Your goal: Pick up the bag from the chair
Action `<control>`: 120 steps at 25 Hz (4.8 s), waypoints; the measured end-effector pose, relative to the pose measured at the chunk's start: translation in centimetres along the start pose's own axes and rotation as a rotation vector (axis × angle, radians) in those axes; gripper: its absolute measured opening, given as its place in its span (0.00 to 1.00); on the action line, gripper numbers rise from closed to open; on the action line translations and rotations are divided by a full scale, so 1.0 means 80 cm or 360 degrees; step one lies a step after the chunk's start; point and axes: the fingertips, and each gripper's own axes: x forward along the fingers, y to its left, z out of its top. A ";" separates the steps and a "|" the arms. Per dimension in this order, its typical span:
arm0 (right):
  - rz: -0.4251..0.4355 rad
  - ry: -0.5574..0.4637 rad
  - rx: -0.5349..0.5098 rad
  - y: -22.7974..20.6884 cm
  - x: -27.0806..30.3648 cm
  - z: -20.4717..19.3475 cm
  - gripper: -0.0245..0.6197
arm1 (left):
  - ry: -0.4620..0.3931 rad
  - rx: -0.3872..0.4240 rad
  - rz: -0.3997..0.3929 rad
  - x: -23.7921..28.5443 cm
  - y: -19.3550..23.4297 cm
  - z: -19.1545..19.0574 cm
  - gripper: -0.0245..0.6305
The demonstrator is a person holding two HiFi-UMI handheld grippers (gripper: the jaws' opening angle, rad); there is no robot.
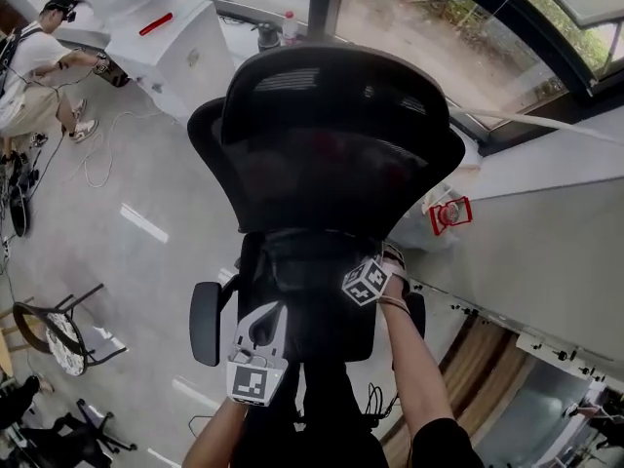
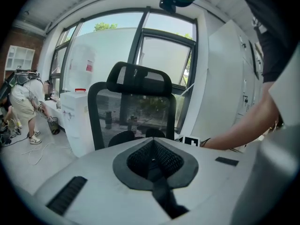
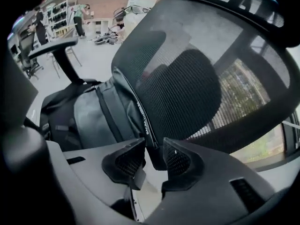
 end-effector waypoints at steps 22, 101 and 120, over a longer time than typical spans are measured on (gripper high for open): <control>-0.0154 0.0168 -0.0366 0.002 0.053 -0.025 0.16 | 0.0078 -0.0093 0.0011 0.035 0.022 -0.042 0.04; 0.0558 -0.0259 -0.0566 0.205 -0.177 0.025 0.07 | 0.1164 0.1657 -0.0947 0.030 -0.050 -0.243 0.07; 0.0557 -0.0424 -0.0465 0.313 -0.474 0.015 0.07 | 0.1047 0.1707 -0.1039 -0.247 -0.159 -0.153 0.08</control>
